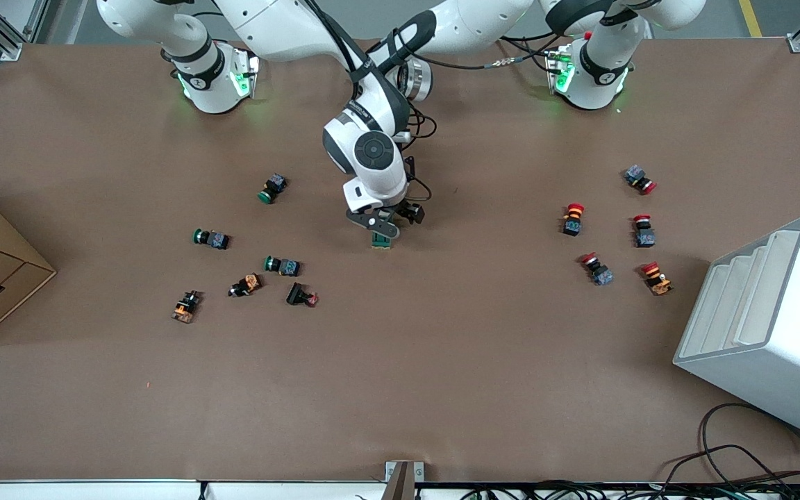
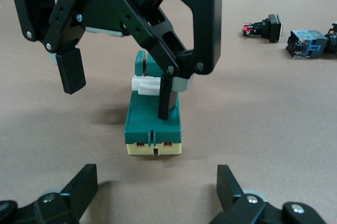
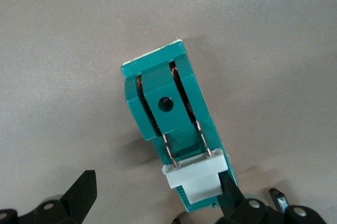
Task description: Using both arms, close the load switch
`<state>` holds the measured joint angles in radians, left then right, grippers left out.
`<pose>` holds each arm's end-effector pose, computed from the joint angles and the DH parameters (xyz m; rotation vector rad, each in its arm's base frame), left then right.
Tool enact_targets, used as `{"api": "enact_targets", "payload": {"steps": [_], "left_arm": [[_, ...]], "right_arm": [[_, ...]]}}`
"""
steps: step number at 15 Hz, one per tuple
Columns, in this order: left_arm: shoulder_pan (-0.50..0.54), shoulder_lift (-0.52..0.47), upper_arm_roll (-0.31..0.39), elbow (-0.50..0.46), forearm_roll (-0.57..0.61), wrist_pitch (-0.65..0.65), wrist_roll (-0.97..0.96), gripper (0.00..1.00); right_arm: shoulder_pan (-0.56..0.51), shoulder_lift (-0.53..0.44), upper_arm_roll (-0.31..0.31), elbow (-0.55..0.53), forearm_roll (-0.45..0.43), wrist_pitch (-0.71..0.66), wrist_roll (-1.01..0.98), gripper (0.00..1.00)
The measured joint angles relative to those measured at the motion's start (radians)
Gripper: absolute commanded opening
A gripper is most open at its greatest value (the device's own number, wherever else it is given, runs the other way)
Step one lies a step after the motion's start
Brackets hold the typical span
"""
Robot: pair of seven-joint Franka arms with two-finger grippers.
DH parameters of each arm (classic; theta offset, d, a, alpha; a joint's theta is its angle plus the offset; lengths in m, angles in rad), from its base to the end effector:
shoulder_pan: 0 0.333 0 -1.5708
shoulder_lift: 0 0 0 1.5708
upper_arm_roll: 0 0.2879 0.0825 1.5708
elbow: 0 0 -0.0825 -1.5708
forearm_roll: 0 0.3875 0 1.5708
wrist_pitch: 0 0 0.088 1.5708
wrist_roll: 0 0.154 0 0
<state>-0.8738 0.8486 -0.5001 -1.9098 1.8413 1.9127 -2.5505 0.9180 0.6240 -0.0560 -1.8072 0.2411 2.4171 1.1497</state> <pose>0.2070 -0.5526 0.0358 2.6804 -0.1186 1.5331 0.4082 0.4892 0.1242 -2.9980 0.7006 0.1727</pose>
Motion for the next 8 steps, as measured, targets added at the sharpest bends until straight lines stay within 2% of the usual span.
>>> {"api": "enact_targets", "payload": {"steps": [8], "left_arm": [[0.000, 0.000, 0.000, 0.000, 0.000, 0.000, 0.000, 1.00]], "right_arm": [[-0.031, -0.013, 0.005, 0.019, 0.021, -0.033, 0.011, 1.00]]}}
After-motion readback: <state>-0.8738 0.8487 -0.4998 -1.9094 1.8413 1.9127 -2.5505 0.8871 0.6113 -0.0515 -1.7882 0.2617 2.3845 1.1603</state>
